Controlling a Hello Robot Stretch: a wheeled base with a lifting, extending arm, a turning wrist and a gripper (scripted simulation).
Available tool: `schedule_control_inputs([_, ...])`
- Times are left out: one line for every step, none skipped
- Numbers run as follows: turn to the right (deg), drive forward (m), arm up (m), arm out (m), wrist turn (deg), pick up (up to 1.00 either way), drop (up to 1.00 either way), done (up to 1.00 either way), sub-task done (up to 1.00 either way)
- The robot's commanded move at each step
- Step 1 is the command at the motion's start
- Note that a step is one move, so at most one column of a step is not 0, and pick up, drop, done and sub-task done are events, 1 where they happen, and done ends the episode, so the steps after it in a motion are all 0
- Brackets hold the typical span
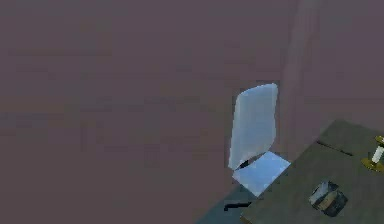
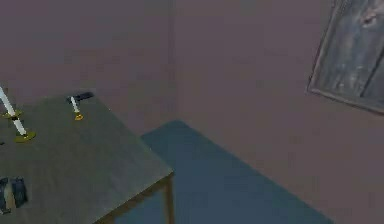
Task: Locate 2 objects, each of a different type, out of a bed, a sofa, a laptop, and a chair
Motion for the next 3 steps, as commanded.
schedule_control_inputs([27.0, 0.0, 0.0, 0.0, 0.0, 0.0, 0.0, 0.0, 0.0])
schedule_control_inputs([0.0, 0.0, 0.0, 0.0, 0.0, 0.0, 0.0, 0.0, 1.0])
schedule_control_inputs([-45.0, 0.0, 0.0, 0.0, 0.0, 0.0, 0.0, 0.0, 0.0])
